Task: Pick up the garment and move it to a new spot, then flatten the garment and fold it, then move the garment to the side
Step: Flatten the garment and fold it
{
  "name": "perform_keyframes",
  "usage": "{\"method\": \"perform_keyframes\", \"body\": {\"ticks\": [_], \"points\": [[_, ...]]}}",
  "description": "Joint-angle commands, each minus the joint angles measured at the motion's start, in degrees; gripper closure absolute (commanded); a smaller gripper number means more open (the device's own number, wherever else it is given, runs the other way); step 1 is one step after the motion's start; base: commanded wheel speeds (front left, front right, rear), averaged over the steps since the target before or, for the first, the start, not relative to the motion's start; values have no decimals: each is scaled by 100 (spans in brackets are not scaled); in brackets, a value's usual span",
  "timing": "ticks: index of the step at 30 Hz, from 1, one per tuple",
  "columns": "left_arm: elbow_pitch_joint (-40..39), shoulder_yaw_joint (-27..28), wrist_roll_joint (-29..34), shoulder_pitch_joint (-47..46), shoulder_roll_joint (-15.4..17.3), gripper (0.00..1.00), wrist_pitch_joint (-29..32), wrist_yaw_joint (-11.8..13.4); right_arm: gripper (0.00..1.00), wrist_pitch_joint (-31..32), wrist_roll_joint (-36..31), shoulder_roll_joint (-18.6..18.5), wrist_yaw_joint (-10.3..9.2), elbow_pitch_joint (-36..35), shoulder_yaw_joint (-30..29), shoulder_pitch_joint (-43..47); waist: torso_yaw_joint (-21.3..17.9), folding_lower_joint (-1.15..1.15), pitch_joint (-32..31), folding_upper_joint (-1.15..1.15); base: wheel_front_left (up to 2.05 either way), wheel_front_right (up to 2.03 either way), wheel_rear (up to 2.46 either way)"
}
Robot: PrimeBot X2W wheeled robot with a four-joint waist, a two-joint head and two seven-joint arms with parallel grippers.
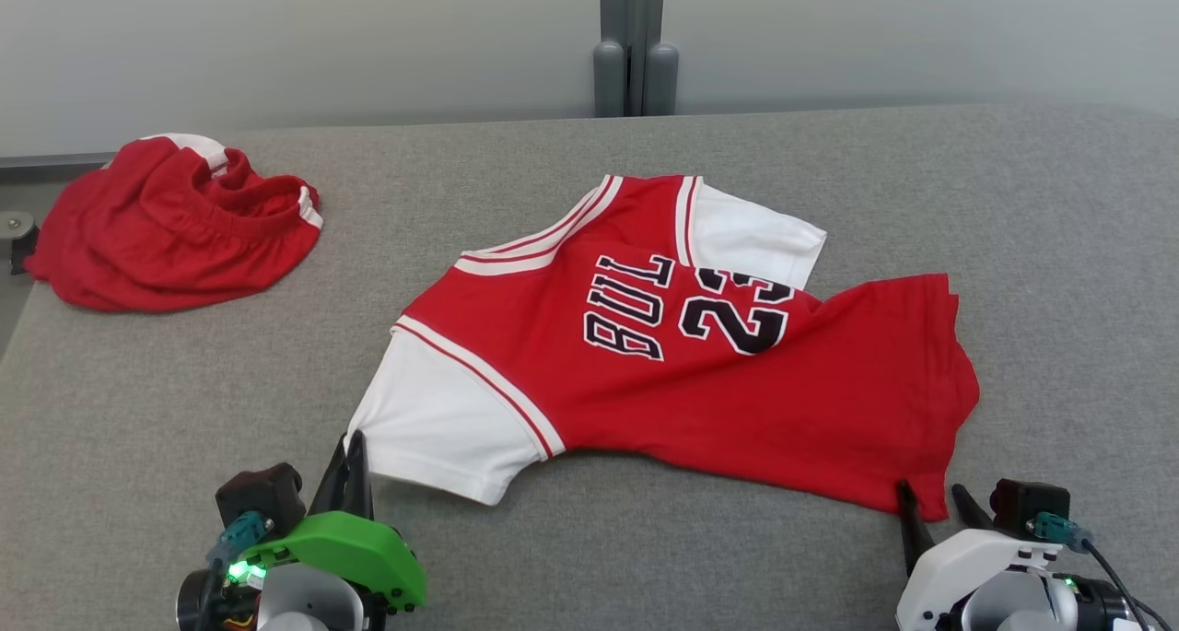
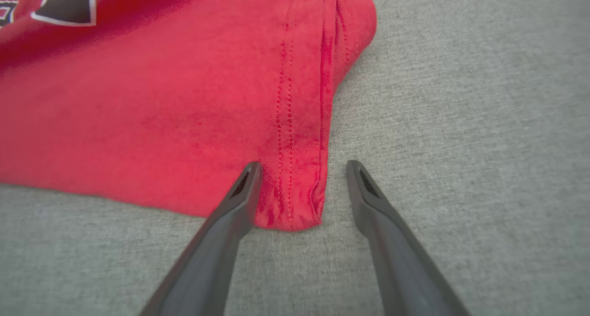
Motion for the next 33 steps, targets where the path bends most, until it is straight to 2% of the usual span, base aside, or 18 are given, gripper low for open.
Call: {"method": "perform_keyframes", "body": {"ticks": [1,2,3,4,10,14,22,33], "points": [[-75,17,-16,89,64,100,5,27,60,146,59,45,5,137,116,27,-12,0,-12,0,0,0,0],[-107,20,-29,102,68,100,4,30,74,165,73,46,5,143,137,35,-19,0,-20,0,0,0,0],[-159,11,-30,114,50,100,9,49,96,181,90,41,5,129,152,42,-30,0,-35,0,0,0,0],[-205,3,-43,126,32,100,8,52,100,168,132,36,5,93,164,42,-40,0,-47,0,0,0,0],[-457,31,-236,63,-57,100,-44,-59,100,-87,453,19,4,-457,262,31,-139,0,-187,0,0,0,0],[-738,150,-577,-125,-168,100,-138,-263,100,-267,693,14,4,-1237,341,89,-207,0,-316,0,0,0,0],[-1793,338,-901,-631,-207,100,-267,-474,100,-225,573,16,4,-3479,51,197,-356,0,-530,0,0,0,0],[-4273,525,-812,-1286,60,100,-35,-388,100,403,430,17,4,-6690,-386,272,-575,0,-717,0,0,0,0]]}}
